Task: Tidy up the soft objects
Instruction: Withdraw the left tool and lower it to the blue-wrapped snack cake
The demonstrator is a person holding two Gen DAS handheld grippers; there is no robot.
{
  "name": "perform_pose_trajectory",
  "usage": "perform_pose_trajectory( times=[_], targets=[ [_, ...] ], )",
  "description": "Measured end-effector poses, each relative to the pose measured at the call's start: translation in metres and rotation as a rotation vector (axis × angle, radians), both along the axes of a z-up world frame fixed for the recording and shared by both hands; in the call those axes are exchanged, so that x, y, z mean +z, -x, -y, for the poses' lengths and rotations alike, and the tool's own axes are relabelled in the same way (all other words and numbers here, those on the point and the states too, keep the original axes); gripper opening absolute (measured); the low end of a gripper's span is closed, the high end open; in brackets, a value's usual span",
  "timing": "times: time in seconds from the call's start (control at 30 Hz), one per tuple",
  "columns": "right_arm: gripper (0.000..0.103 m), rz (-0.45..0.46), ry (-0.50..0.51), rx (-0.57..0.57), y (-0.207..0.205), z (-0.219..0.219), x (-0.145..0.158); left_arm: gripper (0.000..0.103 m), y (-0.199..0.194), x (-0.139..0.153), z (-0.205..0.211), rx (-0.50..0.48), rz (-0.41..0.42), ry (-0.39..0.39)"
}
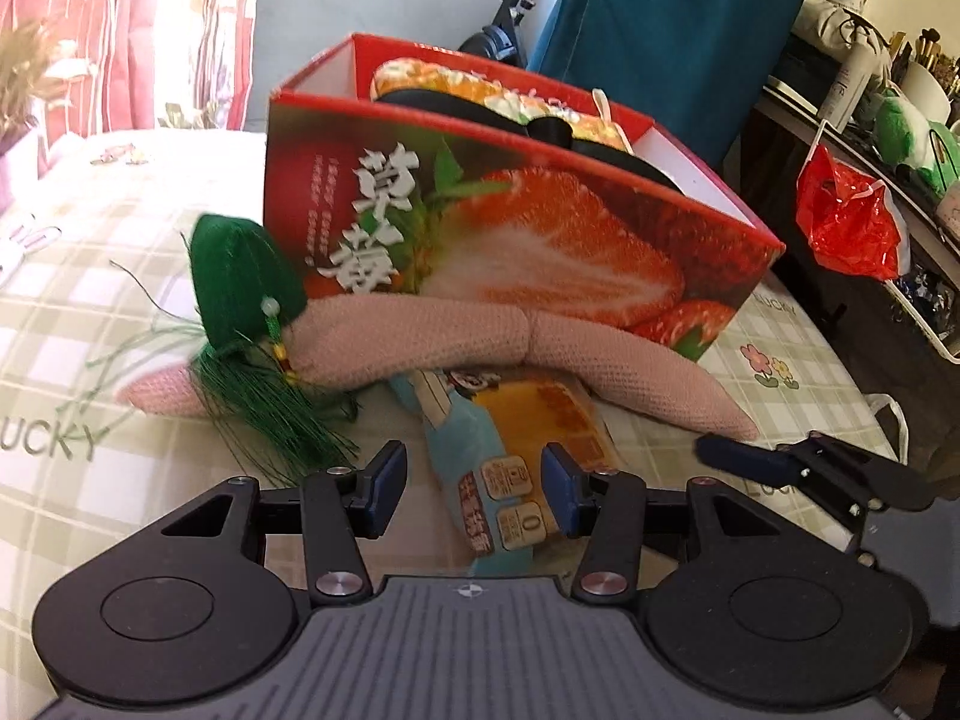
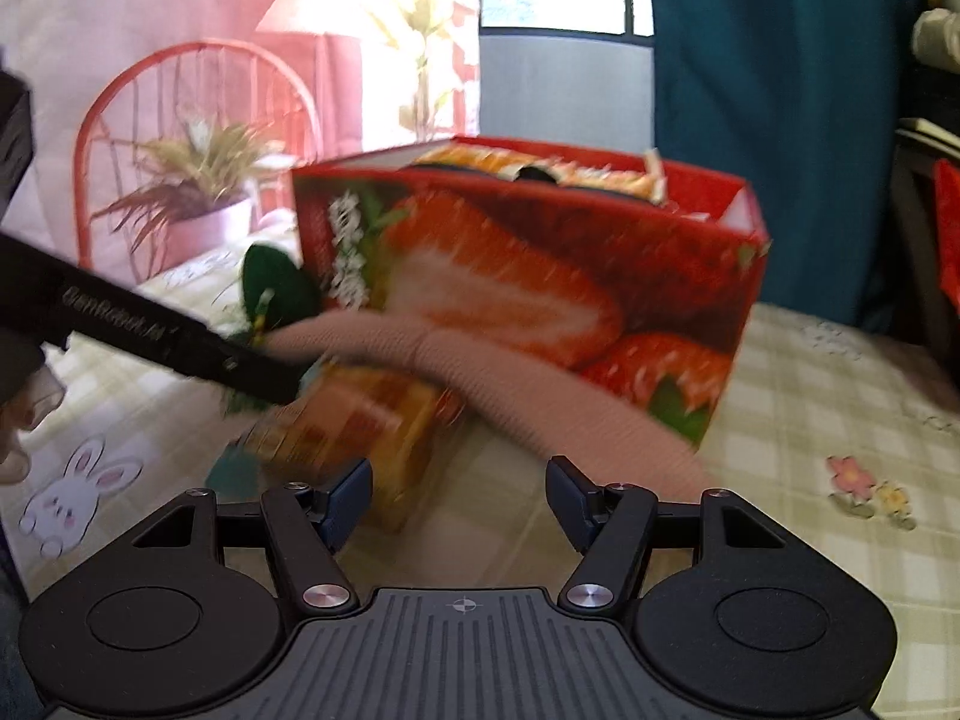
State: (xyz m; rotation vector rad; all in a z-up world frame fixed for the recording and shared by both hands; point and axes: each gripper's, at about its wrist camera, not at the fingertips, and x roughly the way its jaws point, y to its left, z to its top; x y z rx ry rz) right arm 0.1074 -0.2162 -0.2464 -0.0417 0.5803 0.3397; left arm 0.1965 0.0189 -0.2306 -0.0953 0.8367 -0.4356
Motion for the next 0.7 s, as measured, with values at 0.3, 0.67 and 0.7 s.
perform_pose_trajectory(
  times=[0.3, 0.67, 0.7],
  targets=[
    [0.061, -0.010, -0.003, 0.110, -0.002, -0.014, -0.006, 0.052, -0.006, -0.013, 0.004, -0.012, -0.055, 0.055],
    [0.066, -0.050, -0.049, 0.181, -0.025, -0.020, -0.007, 0.051, -0.011, -0.016, 0.018, -0.044, -0.062, 0.058],
    [0.067, -0.054, -0.052, 0.186, -0.026, -0.021, -0.007, 0.051, -0.010, -0.016, 0.019, -0.044, -0.056, 0.053]
  ],
)
